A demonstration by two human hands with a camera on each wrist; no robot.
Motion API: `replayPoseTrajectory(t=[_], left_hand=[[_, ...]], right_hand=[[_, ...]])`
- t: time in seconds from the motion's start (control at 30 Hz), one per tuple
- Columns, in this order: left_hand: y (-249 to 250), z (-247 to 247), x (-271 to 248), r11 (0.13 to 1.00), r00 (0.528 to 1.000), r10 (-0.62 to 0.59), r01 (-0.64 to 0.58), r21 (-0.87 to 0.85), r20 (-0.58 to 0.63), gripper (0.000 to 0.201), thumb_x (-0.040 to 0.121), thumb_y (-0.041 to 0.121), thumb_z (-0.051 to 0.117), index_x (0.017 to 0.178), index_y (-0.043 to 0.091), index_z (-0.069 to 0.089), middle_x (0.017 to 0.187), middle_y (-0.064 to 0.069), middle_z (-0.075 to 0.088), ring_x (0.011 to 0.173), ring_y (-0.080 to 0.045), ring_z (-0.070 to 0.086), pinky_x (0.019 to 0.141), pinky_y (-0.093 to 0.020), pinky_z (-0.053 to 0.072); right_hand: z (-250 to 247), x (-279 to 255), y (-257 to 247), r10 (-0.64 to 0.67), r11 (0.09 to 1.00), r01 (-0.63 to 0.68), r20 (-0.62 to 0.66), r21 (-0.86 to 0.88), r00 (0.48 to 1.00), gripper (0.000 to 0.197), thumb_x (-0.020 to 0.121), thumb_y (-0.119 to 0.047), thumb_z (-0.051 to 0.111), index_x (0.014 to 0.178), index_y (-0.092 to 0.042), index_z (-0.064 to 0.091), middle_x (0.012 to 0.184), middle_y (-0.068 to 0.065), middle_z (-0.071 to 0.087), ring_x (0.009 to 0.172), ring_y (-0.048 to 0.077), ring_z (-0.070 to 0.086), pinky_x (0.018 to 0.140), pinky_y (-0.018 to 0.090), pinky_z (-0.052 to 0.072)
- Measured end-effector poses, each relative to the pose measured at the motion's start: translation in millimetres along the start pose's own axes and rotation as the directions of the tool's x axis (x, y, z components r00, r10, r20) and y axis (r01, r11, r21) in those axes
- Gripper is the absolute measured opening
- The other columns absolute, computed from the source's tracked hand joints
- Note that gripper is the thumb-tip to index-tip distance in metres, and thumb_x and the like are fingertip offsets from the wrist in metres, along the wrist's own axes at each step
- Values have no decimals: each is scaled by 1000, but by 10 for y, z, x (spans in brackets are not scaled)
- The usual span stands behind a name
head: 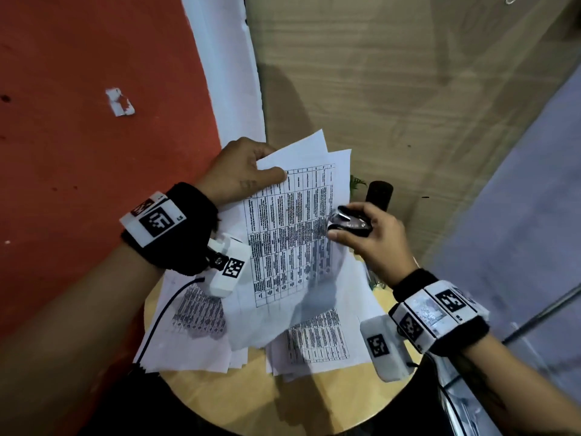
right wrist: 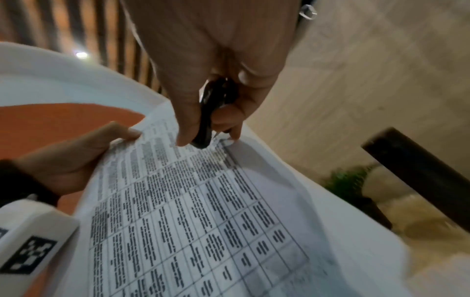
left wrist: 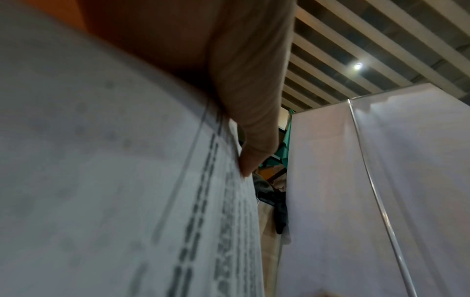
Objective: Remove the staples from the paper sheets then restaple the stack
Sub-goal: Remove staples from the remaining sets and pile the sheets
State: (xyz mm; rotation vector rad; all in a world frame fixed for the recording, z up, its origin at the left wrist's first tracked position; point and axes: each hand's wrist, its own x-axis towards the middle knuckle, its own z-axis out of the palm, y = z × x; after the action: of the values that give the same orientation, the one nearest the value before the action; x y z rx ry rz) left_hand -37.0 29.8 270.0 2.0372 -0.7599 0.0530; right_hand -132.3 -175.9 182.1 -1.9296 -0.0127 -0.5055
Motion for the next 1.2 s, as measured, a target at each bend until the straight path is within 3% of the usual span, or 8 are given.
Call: replayPoseTrajectory(t=[0.17, 0.33, 0.57, 0.7, 0.8, 0.97, 1.13, 1.2], left_hand=[[6, -117, -52, 998, 986, 70, -69, -9, 149, 7, 72, 35, 68, 75, 33, 63, 68, 24, 66, 65, 12, 57, 64, -13, 44], [-71, -264, -79, 992, 962, 84, -57, -110, 259, 5, 83, 9, 68, 86, 12, 64, 74, 20, 68, 70, 8, 60, 65, -7, 45], [-688, -606, -334, 988, 990, -63, 44, -148, -128, 13, 75, 22, 73, 79, 31, 65, 65, 29, 64, 62, 13, 57, 63, -9, 45], [-1291, -355, -823, 617, 926, -374, 207, -759, -52, 59, 34, 43, 95, 74, 20, 59, 62, 11, 67, 56, -4, 64, 53, -24, 56], [-1434, -39, -899, 616, 905, -426, 283, -735, -8, 60, 25, 47, 93, 74, 17, 75, 74, 9, 74, 69, -2, 69, 60, -18, 55], [-2022, -18, -850, 698, 794, -576, 354, -623, -194, 24, 82, -5, 62, 103, 6, 63, 77, 15, 73, 72, 3, 67, 72, -14, 53], [-2874, -281, -1077, 701, 676, -707, 628, -338, -208, 40, 85, -4, 61, 123, -12, 52, 114, -16, 58, 67, 5, 63, 73, -24, 47], [-3191, -297, -1194, 646, 601, -762, 732, -217, -240, 38, 86, -2, 61, 121, -14, 52, 118, -25, 57, 96, -19, 67, 87, -33, 43]], right_hand=[[-26, 46, 41, 145, 943, -174, 120, 284, 982, 36, 69, -8, 76, 100, -17, 63, 105, -7, 61, 72, -5, 59, 48, 13, 42], [-41, 222, -36, 114, 882, -279, 405, 379, 907, 57, 30, -37, 92, 83, -28, 73, 95, -8, 67, 72, 2, 62, 49, 12, 43], [17, 378, -75, 41, 811, -236, 349, 536, 936, 59, 25, -47, 92, 79, -31, 76, 79, -10, 71, 63, 1, 63, 54, 10, 47], [149, 434, 63, 77, 711, -284, 330, 643, 941, 60, 27, -41, 94, 82, -25, 77, 84, -7, 72, 70, 3, 64, 62, 14, 51], [475, 448, 268, 209, 650, -376, 321, 661, 924, 68, 24, -37, 95, 86, -18, 75, 86, -7, 73, 77, 3, 66, 67, 15, 51], [882, 255, 733, 425, 715, -517, 296, 470, 856, 8, 76, -13, 70, 79, -20, 66, 74, -13, 69, 70, -1, 60, 55, 15, 39], [1021, -155, 1574, 654, 636, -691, 236, 343, 719, 17, 91, -18, 59, 107, -15, 57, 92, -4, 64, 81, 10, 57, 66, 23, 41], [1062, -287, 1855, 722, 585, -752, 229, 304, 653, 23, 94, -20, 54, 115, -13, 48, 96, -1, 59, 78, 11, 53, 64, 24, 41]])
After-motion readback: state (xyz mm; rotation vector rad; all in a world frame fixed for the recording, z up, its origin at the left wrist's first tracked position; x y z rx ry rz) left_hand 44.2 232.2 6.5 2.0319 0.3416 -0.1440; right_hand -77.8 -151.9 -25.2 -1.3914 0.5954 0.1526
